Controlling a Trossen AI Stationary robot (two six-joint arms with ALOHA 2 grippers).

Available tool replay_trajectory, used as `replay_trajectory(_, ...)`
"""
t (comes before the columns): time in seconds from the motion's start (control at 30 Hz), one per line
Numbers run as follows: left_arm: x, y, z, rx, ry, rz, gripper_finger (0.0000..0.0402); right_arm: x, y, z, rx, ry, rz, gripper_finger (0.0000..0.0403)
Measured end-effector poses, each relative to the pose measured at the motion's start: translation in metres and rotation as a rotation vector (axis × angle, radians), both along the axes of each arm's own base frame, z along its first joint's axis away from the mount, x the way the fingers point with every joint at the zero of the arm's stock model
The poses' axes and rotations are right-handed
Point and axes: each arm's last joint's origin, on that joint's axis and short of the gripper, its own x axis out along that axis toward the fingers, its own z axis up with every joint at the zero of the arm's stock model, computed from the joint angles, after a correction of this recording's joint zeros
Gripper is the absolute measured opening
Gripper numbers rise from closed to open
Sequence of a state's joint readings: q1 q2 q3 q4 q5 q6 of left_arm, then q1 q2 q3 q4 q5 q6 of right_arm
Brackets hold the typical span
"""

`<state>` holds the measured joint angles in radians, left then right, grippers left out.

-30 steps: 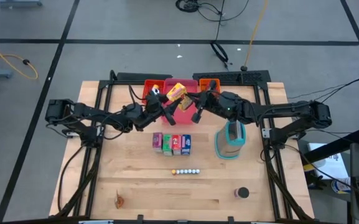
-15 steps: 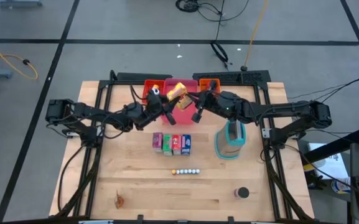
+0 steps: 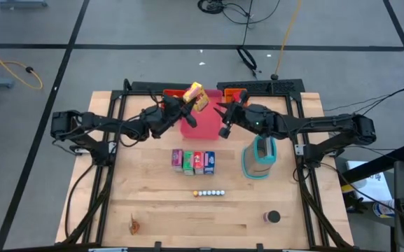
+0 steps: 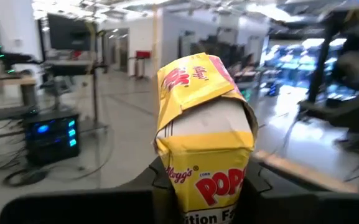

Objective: Pick & Place Kitchen Items
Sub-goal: Put the yellow cereal box into the pink bin

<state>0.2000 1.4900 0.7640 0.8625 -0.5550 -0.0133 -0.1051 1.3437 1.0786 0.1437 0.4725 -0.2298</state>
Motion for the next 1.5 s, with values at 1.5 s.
replay_trajectory(1.5,-0.019,0.16,-0.059,0.023,0.43,-0.25,0.0088,-0.007,0.002,-0.02,0.002,0.0,0.008,0.0089)
